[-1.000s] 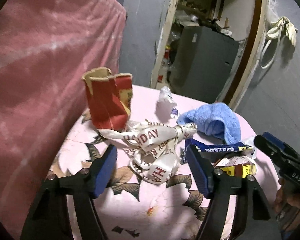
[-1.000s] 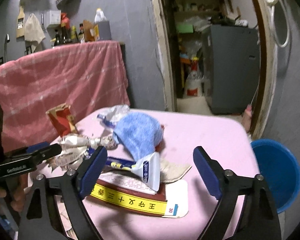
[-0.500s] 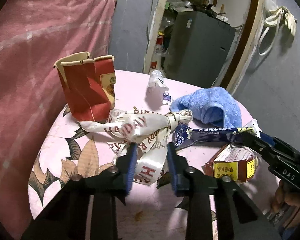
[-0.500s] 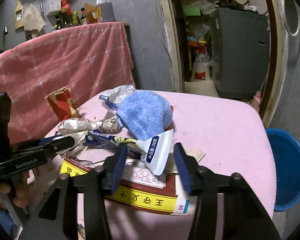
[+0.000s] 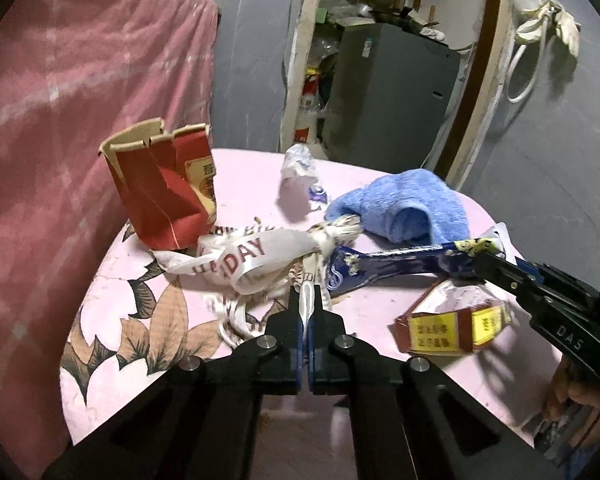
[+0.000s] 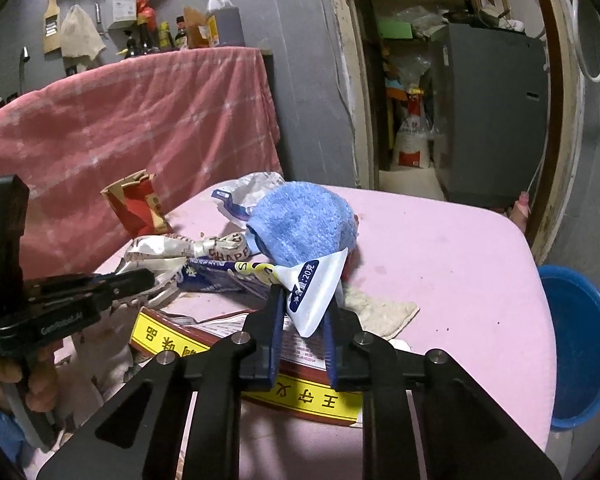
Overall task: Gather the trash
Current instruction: 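Grasp the white ribbon with the left gripper while the right gripper grasps the blue toothpaste tube, then carry the ribbon and toothpaste tube over the blue basin and open both grippers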
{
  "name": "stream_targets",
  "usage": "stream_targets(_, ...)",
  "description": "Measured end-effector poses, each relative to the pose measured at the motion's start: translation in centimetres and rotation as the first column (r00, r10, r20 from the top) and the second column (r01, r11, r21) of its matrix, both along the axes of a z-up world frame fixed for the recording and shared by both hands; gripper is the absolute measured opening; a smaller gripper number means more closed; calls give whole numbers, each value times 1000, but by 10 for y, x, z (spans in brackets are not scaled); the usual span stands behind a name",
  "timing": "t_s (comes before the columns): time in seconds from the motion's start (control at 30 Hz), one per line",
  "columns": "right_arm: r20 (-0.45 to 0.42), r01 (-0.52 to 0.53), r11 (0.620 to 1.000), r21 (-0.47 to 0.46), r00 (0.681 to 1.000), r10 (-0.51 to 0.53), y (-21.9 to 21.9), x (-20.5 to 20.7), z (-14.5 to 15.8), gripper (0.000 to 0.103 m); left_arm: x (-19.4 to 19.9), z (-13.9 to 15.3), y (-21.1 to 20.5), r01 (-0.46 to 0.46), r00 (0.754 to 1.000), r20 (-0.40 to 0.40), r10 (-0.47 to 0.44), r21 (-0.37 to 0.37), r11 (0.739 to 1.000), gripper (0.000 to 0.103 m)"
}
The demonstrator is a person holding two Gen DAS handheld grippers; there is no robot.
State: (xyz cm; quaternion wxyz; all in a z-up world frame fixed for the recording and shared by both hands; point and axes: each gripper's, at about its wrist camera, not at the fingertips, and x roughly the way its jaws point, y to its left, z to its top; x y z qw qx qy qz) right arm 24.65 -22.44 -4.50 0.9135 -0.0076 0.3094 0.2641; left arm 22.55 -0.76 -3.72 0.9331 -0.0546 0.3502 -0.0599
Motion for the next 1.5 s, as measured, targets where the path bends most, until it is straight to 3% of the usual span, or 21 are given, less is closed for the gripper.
stream_targets(0.43,153,74,994,80,985,-85,-29,-27,25,12,-31,19,-22,0,991,133,-3,16,1000,0)
stream_targets(0.73,287,132,984,119,944,-161,-49,-48,50,12,-42,48,-45,29,968,249,-29,7,1000,0)
stream_targets(0.93,360,201,964,177,898,-253,-72,-60,66,12,-41,73,-79,60,929,365,-60,12,998,0)
stream_targets(1.27,405,318,917,239,826,-392,-124,-71,80,12,-30,92,-138,159,887,436,-151,19,987,0)
stream_targets(1.5,431,452,850,272,732,-527,-179,-76,86,12,-9,103,-197,228,845,497,-200,3,974,0)
